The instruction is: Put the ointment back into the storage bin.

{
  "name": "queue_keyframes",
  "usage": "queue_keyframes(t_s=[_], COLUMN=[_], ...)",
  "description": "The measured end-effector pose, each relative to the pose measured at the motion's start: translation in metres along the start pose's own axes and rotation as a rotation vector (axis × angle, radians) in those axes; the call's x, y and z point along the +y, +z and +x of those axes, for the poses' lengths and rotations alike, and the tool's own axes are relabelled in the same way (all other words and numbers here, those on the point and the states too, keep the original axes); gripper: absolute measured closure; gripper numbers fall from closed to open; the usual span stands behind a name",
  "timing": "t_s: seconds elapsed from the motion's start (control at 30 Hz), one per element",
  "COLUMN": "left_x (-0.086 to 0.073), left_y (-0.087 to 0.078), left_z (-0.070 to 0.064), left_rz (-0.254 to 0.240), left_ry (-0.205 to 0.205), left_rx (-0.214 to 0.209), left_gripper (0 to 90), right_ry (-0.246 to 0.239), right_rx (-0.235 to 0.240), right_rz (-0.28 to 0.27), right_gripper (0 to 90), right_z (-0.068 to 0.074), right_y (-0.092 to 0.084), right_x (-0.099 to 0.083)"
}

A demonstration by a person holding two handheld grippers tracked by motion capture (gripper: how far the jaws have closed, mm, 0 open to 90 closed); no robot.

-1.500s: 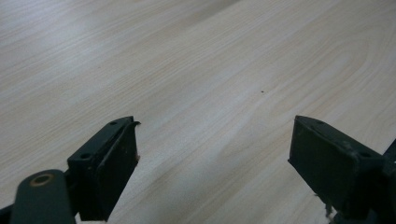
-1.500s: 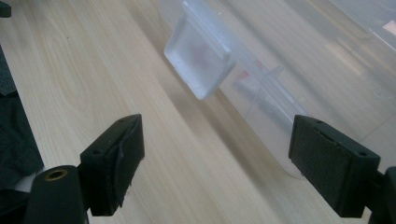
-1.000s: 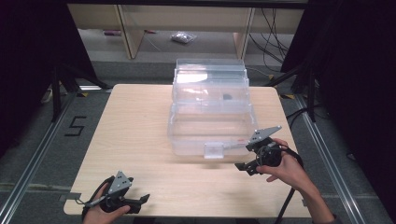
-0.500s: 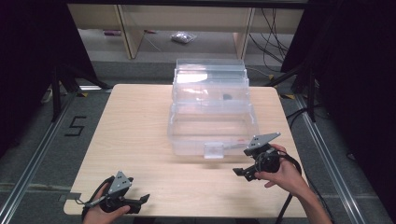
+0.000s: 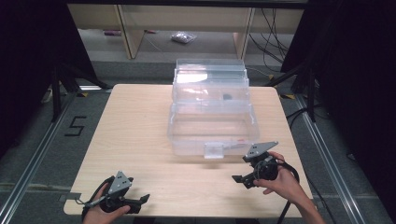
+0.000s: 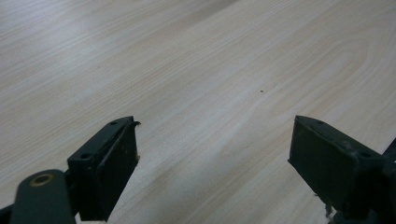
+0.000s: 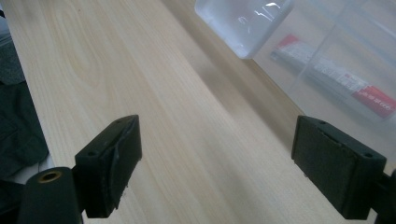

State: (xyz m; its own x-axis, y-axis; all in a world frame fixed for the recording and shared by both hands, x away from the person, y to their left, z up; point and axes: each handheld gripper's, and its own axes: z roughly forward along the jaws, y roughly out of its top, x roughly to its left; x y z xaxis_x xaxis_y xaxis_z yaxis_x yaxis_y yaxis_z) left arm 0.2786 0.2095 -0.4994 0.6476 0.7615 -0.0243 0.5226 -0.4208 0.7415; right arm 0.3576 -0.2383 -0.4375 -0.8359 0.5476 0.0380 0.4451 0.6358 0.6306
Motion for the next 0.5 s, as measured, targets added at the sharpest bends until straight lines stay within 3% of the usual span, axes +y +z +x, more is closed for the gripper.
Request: queue_keyframes(t_s=[0.5], left_x=[0.0], left_y=[0.0], left_z=[0.0], left_rz=[-0.002], left_ry=[0.0], left_rx=[-0.003], left_gripper=[14.9], right_ry=[0.033], right_rx=[-0.003], right_rz=[-0.033], right_gripper=[16.9], right_z=[0.006], right_y=[0.012], right_x=[-0.027])
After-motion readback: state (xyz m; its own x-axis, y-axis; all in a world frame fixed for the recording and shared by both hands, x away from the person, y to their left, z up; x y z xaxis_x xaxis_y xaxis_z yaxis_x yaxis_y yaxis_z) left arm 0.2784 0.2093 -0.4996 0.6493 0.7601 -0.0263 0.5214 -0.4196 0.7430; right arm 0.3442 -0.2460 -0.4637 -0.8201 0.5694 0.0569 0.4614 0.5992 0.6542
